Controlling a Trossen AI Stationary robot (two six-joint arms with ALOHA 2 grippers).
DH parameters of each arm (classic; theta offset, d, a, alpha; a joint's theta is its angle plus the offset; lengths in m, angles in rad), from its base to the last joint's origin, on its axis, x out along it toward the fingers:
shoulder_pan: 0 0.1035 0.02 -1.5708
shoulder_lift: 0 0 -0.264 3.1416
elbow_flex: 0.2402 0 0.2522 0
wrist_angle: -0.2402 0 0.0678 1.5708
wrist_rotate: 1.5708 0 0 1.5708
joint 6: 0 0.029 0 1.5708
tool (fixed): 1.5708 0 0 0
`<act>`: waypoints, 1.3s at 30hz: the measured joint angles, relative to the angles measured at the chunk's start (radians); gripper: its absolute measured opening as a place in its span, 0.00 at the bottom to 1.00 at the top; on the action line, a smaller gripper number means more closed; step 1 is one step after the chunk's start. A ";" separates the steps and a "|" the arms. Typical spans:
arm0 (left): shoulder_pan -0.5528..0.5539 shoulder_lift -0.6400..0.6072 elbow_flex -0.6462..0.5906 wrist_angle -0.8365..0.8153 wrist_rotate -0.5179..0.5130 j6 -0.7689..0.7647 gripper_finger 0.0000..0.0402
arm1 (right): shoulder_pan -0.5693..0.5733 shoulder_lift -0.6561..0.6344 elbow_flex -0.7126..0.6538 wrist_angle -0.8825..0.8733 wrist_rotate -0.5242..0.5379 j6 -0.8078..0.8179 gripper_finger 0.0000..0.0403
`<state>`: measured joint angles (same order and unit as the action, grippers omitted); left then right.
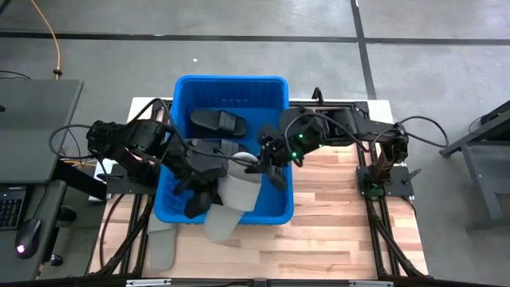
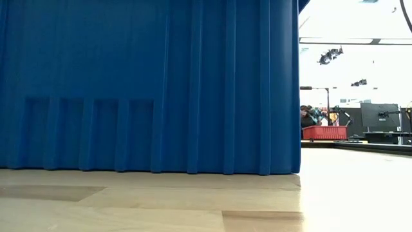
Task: Pick and place slides into bin
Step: Put the right white slide into the blue container
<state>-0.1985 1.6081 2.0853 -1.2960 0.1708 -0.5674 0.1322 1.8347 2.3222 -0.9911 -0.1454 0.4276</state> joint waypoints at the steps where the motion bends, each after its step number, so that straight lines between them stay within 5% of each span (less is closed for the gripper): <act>1: 0.000 0.000 0.000 -0.007 -0.019 -0.013 0.20 | 0.003 -0.001 0.001 -0.017 0.026 0.001 0.02; 8: -0.004 -0.006 -0.003 0.035 -0.073 -0.031 0.38 | 0.022 -0.023 0.002 -0.179 0.159 0.056 0.01; 17: -0.008 -0.165 -0.040 0.097 -0.281 -0.013 0.40 | 0.026 -0.049 -0.008 -0.314 0.260 0.075 0.00; 21: -0.008 -0.290 -0.188 0.197 -0.299 -0.017 0.40 | 0.024 -0.060 -0.003 -0.354 0.319 0.119 0.00; 26: -0.007 -0.505 -0.454 0.427 -0.300 -0.050 0.40 | 0.030 -0.052 -0.003 -0.197 0.308 0.135 0.00; 32: -0.005 -0.783 -0.836 0.761 -0.295 -0.110 0.37 | 0.057 -0.051 -0.001 -0.109 0.535 0.266 0.00; 39: -0.005 -0.969 -1.016 0.877 -0.295 -0.122 0.30 | 0.060 -0.003 -0.001 -0.118 0.651 0.519 0.00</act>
<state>-0.2031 0.6392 1.0690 -0.4185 -0.1243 -0.6891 0.1921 1.8316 2.3211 -1.1089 0.5055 0.9468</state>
